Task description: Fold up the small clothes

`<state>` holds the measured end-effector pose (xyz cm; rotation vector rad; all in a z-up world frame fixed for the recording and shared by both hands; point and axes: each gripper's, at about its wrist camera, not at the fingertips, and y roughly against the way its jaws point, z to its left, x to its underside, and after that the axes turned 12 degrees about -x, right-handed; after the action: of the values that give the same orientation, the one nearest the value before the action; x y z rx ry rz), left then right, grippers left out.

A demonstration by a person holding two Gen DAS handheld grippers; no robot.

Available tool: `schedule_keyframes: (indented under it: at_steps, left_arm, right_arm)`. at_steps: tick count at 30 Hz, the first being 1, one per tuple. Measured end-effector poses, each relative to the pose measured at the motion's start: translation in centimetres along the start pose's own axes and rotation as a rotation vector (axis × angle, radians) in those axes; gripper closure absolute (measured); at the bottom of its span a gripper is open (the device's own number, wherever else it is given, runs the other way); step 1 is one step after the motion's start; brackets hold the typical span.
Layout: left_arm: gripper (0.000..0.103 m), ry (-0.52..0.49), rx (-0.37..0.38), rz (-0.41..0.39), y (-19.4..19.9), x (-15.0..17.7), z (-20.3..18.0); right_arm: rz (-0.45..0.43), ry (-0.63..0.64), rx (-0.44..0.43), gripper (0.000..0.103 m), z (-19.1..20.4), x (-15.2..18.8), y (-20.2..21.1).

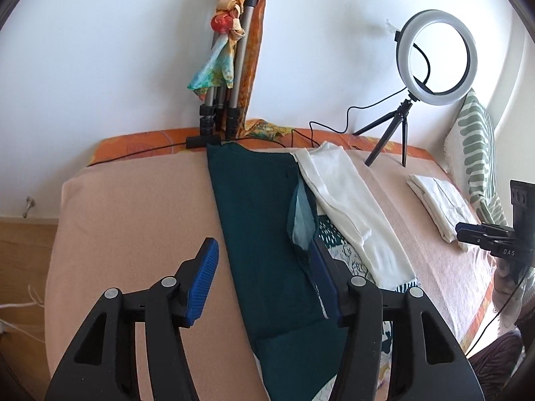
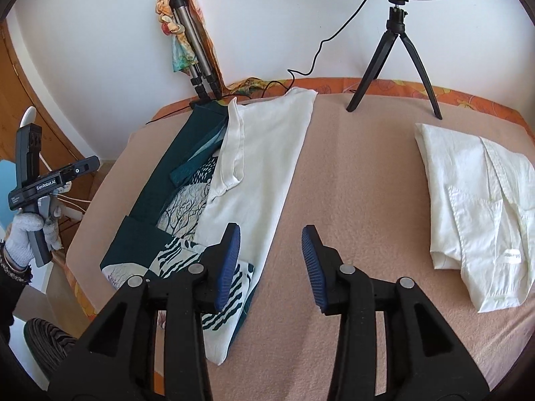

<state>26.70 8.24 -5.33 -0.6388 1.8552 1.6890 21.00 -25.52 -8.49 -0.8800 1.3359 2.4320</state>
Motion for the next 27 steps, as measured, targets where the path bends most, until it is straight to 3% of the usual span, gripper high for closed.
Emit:
schedule_keyframes:
  at_steps: [6,13,27]
  left_arm:
    - [0.048,0.034,0.013,0.007,-4.9,-3.7,2.2]
    - [0.048,0.089,0.064,0.06,-12.2,-5.4,4.2]
    - [0.048,0.092,0.04,0.07,-19.7,-8.7,5.5]
  right_arm:
    - [-0.01,0.061,0.012,0.062,-0.9,-5.9,-3.4]
    - [0.037,0.091,0.038,0.062,-4.4,-11.1,-9.9]
    - [0.055,0.061,0.026,0.062,-9.7,-15.2,-18.8]
